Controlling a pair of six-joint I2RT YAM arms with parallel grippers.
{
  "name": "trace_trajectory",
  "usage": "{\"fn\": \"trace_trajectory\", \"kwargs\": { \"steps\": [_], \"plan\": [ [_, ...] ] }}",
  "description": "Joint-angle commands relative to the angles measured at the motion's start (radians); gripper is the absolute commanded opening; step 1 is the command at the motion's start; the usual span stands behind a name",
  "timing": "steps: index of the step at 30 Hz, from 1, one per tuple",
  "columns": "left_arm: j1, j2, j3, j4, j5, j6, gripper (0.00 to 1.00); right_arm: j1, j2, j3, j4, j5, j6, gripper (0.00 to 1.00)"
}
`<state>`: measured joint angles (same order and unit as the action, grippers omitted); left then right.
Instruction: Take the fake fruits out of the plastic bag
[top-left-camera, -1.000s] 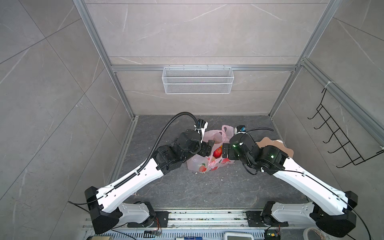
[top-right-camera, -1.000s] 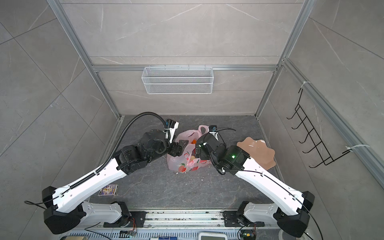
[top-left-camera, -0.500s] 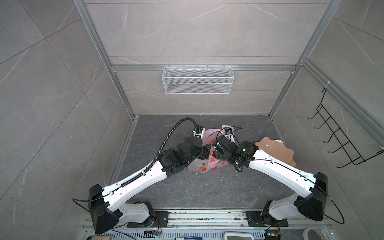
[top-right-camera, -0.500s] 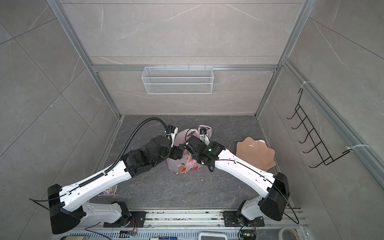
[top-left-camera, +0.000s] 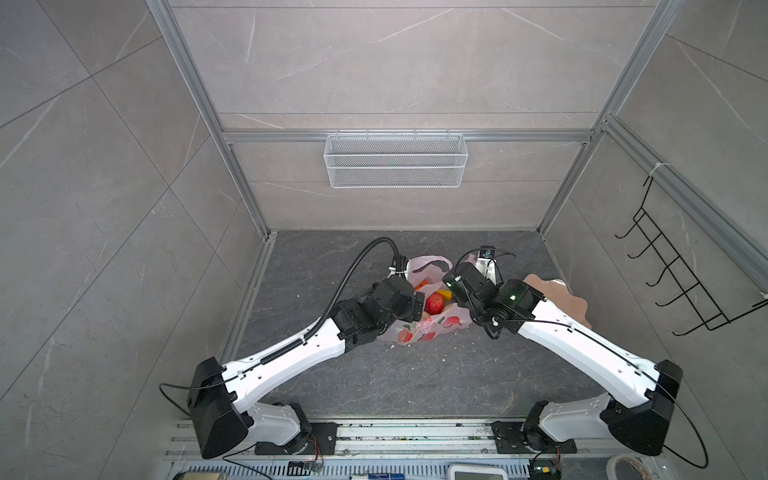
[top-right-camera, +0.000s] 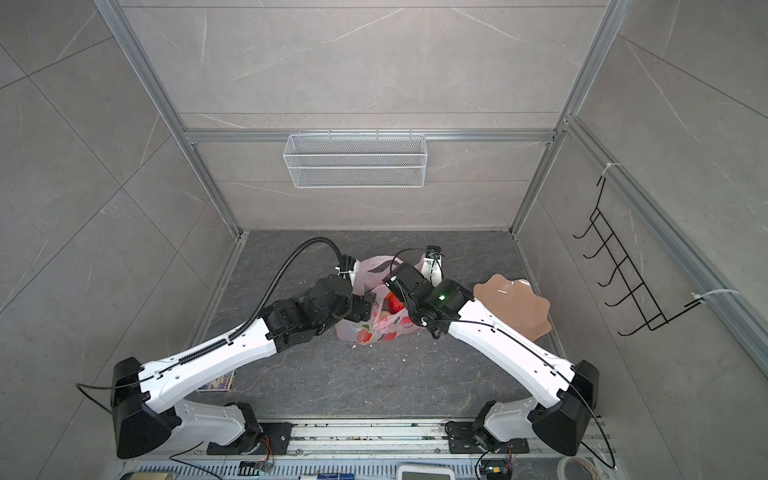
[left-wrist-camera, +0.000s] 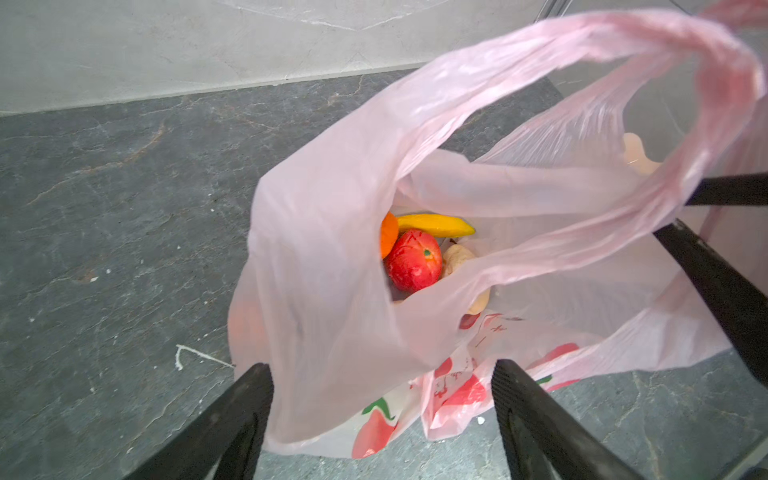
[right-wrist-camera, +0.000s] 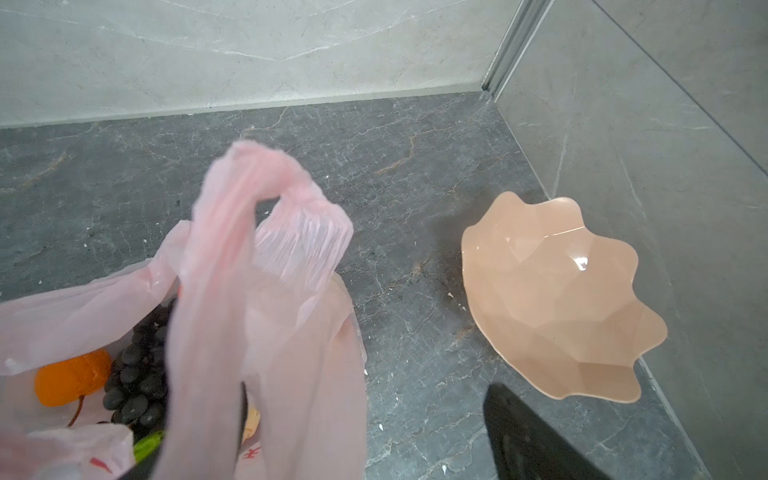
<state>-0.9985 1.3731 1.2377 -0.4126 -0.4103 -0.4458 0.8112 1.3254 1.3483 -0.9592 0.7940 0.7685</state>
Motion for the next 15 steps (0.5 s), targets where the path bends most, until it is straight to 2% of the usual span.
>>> {"fn": "trace_trajectory", "kwargs": {
  "steps": [1,7,10,15],
  "plan": [
    [-0.046,0.055,0.097,-0.014,-0.009,0.022,0.90,-0.004,-0.075,-0.067,0.071,0.008,0.020,0.90],
    [-0.069,0.197,0.229,-0.175,-0.161,-0.025,1.00,-0.006,-0.073,-0.090,0.067,0.002,0.055,0.89],
    [-0.069,0.270,0.322,-0.267,-0.262,-0.081,1.00,-0.007,-0.085,-0.109,0.095,-0.003,0.049,0.89],
    [-0.067,0.357,0.423,-0.353,-0.348,-0.133,1.00,-0.008,-0.094,-0.126,0.109,0.002,0.054,0.89]
  ]
}}
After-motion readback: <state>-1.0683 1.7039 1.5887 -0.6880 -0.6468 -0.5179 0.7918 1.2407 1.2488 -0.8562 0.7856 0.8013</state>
